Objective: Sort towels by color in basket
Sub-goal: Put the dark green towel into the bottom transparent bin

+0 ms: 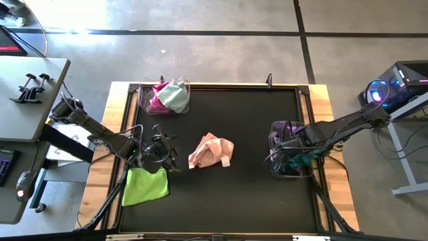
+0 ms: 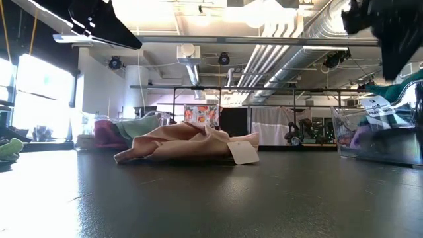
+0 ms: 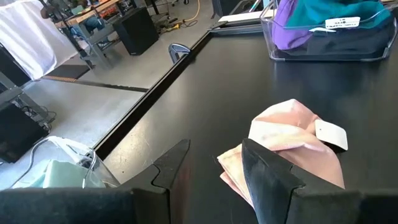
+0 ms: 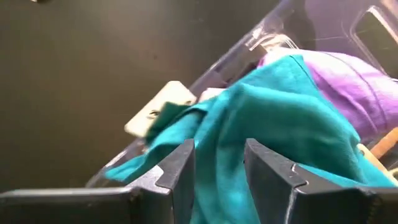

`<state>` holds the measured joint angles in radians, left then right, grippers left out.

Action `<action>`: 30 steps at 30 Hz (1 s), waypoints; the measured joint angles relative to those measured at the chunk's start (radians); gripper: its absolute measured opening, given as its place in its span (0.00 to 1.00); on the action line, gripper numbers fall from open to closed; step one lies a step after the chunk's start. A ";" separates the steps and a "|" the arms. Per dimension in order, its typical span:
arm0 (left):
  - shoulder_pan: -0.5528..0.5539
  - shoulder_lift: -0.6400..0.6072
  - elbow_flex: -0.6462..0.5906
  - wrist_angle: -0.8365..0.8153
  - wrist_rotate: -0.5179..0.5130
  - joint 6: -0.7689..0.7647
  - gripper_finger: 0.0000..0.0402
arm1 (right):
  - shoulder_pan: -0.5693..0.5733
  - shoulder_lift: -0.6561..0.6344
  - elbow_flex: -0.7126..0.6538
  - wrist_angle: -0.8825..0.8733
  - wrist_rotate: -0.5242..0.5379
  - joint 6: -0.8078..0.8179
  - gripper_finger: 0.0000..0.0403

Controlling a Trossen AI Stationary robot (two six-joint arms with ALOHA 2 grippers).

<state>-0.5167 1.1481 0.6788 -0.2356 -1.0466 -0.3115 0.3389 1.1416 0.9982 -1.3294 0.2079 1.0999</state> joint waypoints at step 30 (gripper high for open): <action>0.000 0.000 0.000 0.001 0.000 0.007 0.33 | -0.047 0.334 -0.159 0.070 -0.050 -0.169 0.32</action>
<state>-0.5171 1.1481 0.6788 -0.2350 -1.0466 -0.3042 0.2918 1.4751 0.8391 -1.2599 0.1577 0.9311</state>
